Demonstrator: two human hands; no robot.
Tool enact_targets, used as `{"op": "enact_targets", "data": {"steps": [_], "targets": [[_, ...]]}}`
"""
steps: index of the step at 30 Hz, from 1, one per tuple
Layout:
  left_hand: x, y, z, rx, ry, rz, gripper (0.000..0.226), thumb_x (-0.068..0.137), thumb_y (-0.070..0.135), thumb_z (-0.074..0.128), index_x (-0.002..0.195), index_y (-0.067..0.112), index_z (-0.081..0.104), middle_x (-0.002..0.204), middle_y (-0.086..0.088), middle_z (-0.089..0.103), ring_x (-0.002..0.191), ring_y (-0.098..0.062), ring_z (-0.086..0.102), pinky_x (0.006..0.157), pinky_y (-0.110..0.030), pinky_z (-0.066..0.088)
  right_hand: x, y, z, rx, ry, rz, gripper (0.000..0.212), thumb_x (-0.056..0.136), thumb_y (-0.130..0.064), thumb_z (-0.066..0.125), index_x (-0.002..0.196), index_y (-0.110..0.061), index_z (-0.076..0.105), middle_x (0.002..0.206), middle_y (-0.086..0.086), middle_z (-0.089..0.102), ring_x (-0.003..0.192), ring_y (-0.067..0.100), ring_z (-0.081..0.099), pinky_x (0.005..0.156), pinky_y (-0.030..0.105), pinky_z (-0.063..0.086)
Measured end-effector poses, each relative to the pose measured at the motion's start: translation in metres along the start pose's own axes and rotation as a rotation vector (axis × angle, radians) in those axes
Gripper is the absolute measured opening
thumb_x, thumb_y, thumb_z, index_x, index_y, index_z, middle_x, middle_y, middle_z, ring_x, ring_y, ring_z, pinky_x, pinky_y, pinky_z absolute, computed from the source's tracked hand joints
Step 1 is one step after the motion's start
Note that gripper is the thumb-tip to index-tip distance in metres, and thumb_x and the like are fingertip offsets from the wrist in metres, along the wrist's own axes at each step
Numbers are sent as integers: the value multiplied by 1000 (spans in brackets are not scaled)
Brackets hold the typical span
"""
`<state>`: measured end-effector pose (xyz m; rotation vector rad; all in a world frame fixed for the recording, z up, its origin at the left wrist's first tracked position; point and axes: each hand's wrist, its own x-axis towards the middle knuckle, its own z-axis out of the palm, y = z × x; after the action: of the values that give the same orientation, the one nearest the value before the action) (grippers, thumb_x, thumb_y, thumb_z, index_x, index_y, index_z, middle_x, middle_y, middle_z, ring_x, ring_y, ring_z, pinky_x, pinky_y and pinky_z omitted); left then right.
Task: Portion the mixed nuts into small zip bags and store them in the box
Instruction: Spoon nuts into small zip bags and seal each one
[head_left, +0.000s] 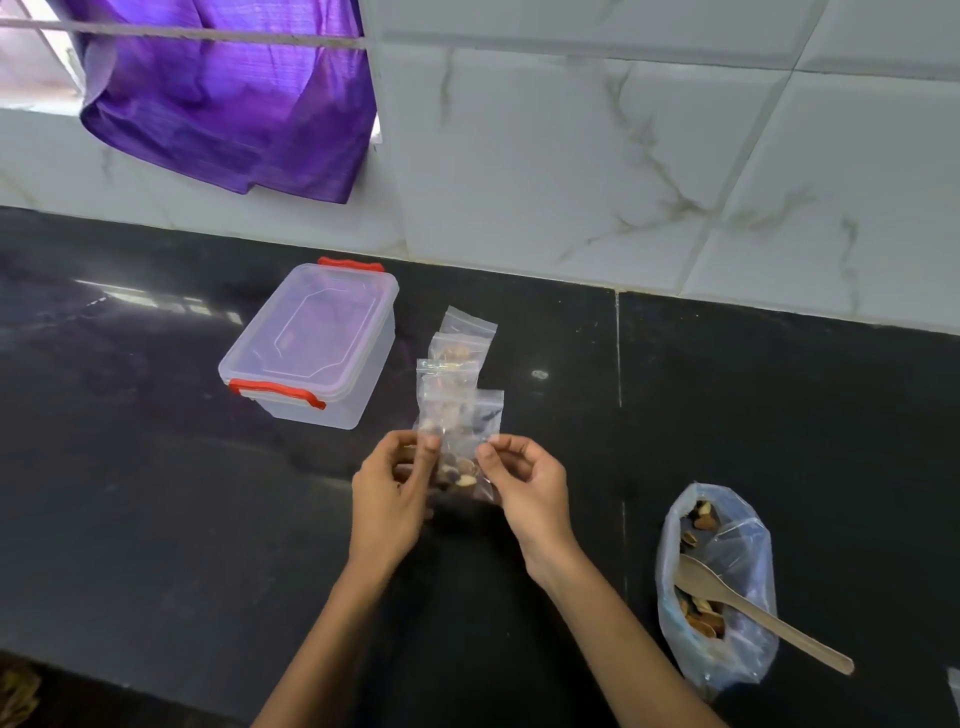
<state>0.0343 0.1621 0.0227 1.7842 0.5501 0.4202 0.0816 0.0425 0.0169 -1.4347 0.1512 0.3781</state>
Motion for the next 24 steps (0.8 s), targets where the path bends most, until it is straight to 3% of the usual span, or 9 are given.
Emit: {"op": "enact_targets", "data": {"steps": [2,4,8,10,13,24], "targets": [[10,-3,-1,-42,20,-4,16,93,28,57,92,14,66,75,-4,69,72,-21,69,45,-33,56,17,0,11,10,22,-3,15,83,-18,72,94,-14,63,94,6,72,88,17,70,81,37,58],[23,-9,0,-37,78,-14,18,94,27,58,90,12,68,75,-7,69,72,-25,69,50,-40,58,29,-1,19,-7,39,-23,16,83,-19,72,92,-14,60,92,4,71,85,13,68,79,29,57],[50,-28,5,80,165,-60,19,91,35,60,91,20,70,82,2,71,77,-15,68,72,-40,57,48,7,30,-95,79,-82,12,84,-17,71,85,-14,58,86,2,70,74,9,66,70,25,54],[54,-37,7,256,217,-100,22,89,46,59,92,27,69,87,9,70,80,-9,63,71,-31,49,55,17,32,-188,116,-130,13,84,-18,71,80,-17,58,80,2,69,68,12,65,67,32,56],[51,-43,10,382,290,-105,20,89,47,58,90,30,68,90,11,67,79,-4,56,67,-25,35,62,28,33,-342,195,-222,18,82,-20,72,72,-21,57,71,-2,65,62,19,64,61,39,56],[53,-48,11,337,304,-58,17,90,43,59,92,28,67,93,12,67,78,-3,56,68,-25,36,64,31,32,-409,198,-247,20,82,-20,73,70,-21,57,68,-6,62,61,17,62,60,39,57]]}}
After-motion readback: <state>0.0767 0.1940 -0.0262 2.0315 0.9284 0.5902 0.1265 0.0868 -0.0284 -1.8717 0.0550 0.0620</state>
